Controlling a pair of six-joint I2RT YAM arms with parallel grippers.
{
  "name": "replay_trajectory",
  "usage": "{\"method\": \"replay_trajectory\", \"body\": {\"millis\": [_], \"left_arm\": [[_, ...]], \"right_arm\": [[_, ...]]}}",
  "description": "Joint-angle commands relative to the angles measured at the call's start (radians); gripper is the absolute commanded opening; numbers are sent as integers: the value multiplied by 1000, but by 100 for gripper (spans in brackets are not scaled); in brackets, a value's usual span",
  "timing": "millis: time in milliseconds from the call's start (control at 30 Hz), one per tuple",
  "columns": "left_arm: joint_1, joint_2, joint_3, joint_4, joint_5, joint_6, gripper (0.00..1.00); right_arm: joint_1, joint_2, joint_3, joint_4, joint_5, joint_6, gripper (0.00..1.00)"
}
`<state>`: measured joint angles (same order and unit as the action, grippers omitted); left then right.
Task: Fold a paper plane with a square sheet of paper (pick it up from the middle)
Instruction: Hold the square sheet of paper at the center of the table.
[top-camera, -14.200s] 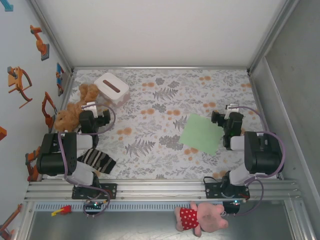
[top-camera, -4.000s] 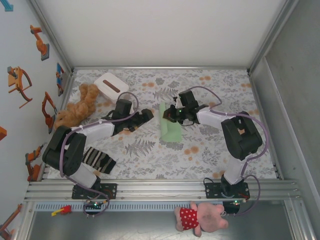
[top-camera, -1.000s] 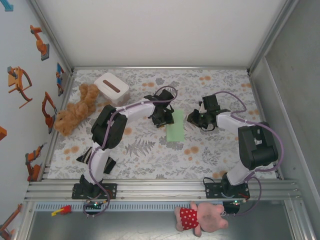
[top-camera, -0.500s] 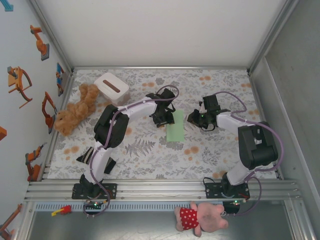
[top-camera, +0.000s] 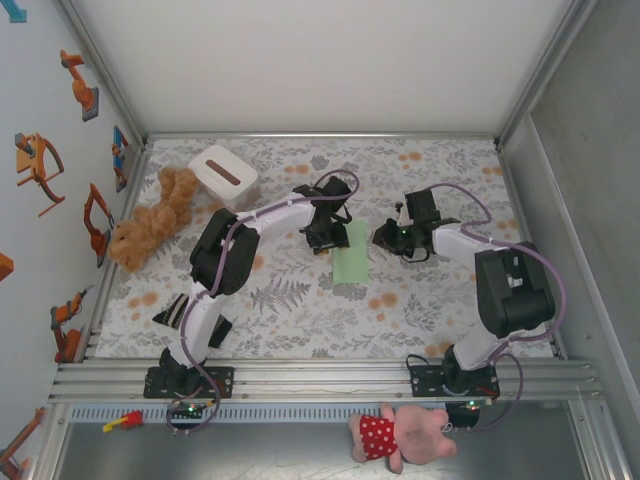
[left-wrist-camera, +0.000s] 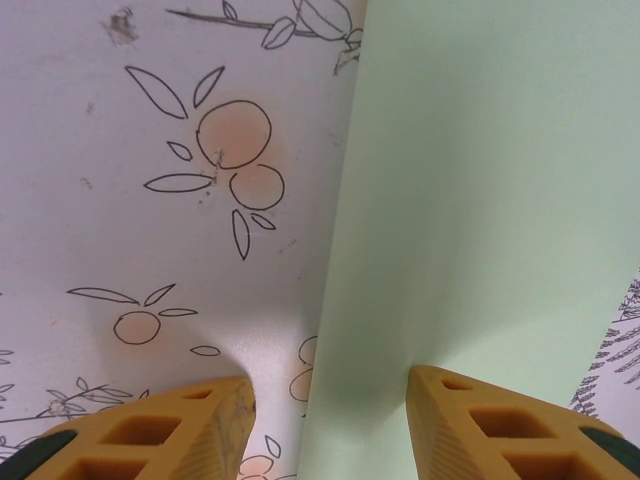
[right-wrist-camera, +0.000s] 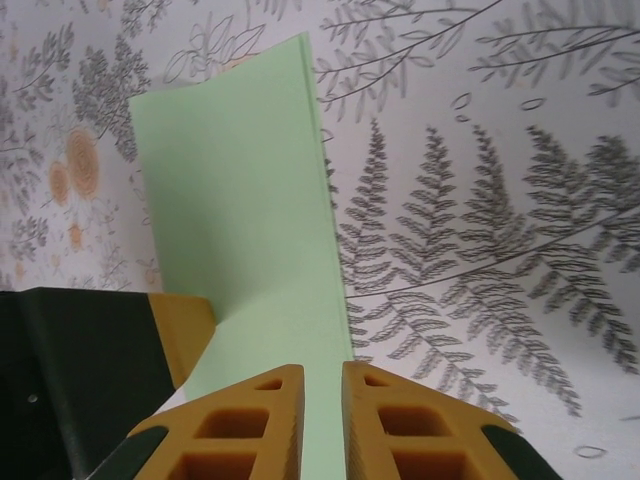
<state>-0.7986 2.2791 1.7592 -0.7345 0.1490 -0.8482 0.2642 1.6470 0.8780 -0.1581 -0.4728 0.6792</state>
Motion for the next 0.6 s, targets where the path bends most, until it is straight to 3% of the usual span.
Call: {"method": "replay_trajectory", "body": {"millis": [0, 567], "left_arm": [[-28, 234, -96, -17, -9, 17, 49], [-28, 244, -93, -19, 3, 21, 49]], "right_arm": [[-8, 30, 7, 42, -90, -11, 16], [4, 126, 22, 91, -188, 7, 10]]}}
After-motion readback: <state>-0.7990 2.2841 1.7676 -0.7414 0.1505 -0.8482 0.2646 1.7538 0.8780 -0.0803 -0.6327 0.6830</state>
